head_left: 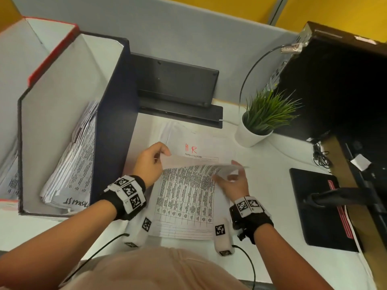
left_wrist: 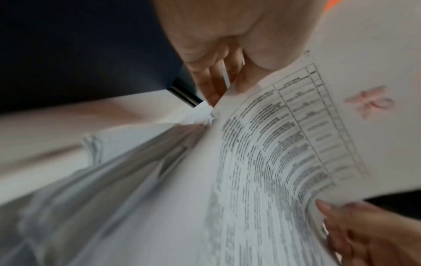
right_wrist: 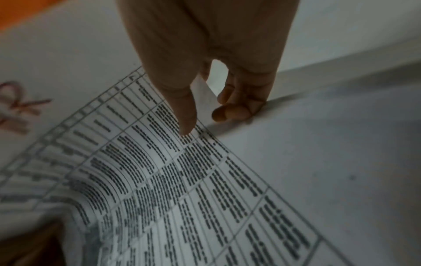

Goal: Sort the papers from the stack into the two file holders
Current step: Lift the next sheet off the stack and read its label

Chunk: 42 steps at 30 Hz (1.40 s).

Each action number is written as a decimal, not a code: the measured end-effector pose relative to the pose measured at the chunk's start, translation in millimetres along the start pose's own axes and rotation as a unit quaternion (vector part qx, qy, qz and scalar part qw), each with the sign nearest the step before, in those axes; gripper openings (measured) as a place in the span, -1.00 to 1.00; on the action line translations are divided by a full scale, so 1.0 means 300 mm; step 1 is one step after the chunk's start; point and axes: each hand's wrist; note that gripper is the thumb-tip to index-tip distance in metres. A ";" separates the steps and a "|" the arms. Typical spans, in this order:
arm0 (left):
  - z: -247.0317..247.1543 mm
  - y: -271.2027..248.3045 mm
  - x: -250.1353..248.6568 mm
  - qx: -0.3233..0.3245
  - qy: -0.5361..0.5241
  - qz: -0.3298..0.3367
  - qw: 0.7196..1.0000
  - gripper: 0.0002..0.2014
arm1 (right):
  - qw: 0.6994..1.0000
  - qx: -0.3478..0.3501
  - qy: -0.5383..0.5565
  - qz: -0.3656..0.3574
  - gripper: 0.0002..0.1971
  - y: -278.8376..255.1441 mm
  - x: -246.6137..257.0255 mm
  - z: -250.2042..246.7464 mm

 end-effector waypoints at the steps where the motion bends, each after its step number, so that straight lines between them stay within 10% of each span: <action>1: 0.001 0.003 0.001 0.011 -0.020 -0.022 1.000 -0.82 | 1.000 -0.002 -0.002 -0.023 -0.51 0.007 -0.001 -0.004; 3: 0.003 0.019 0.001 0.015 -0.025 -0.064 0.998 -0.76 | 0.999 0.006 -0.006 -0.053 -0.83 0.009 -0.010 -0.013; 7: 0.012 0.076 -0.001 -0.019 -0.014 -0.152 0.988 -0.65 | 1.000 0.012 -0.005 -0.028 -0.69 0.004 -0.037 -0.037; 11: 0.009 0.126 0.000 -0.032 0.064 -0.224 0.972 -0.62 | 0.984 0.051 0.094 0.145 -0.57 0.025 -0.020 -0.061; 15: 0.008 0.119 -0.007 0.016 0.152 -0.191 0.970 -0.68 | 0.983 0.034 0.108 0.142 -0.78 0.011 -0.017 -0.054; 25: 0.015 0.102 -0.024 0.025 0.212 -0.114 0.970 -0.84 | 0.960 0.001 0.224 0.166 -0.61 0.004 -0.019 -0.029; 30: 0.022 0.071 -0.026 -0.032 0.202 0.048 0.978 -0.83 | 0.951 -0.015 0.233 0.202 -0.71 0.012 0.000 -0.038; 33: 0.026 0.051 -0.035 -0.051 0.115 0.112 0.986 -0.84 | 0.966 -0.023 0.205 0.156 -0.64 0.021 -0.004 -0.048; 37: 0.033 0.040 -0.037 -0.029 -0.035 0.011 0.999 -0.85 | 0.999 -0.033 0.024 -0.026 -0.66 -0.001 -0.014 -0.051; 42: 0.034 0.042 -0.052 -0.015 -0.118 -0.070 0.990 -0.72 | 0.998 -0.017 0.054 -0.008 -0.46 -0.008 -0.006 -0.065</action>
Point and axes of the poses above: each hand's wrist, its own y-axis towards the middle knuckle, its own z-axis out of the palm, x = y × z, and after that the axes turned 9 degrees about -x, right-handed
